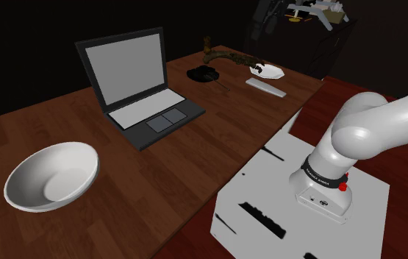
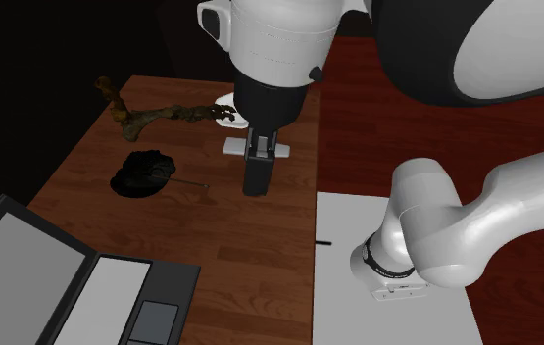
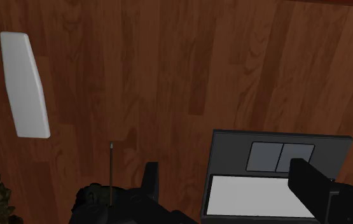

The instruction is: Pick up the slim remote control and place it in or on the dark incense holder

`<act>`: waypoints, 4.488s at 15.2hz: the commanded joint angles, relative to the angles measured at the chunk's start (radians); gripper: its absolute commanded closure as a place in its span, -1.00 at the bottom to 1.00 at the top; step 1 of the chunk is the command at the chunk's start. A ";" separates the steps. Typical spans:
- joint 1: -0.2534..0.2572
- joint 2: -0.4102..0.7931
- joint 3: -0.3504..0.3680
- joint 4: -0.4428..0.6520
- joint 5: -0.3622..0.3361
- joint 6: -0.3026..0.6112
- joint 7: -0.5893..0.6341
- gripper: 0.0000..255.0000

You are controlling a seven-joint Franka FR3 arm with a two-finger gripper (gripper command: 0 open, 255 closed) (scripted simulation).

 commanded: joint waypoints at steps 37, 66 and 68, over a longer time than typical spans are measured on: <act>-0.155 0.713 -0.549 -0.125 -0.095 0.677 -0.565 -1.00; -0.157 0.680 -0.543 -0.105 -0.113 0.627 -0.550 1.00; -0.158 0.662 -0.540 -0.093 -0.121 0.598 -0.543 1.00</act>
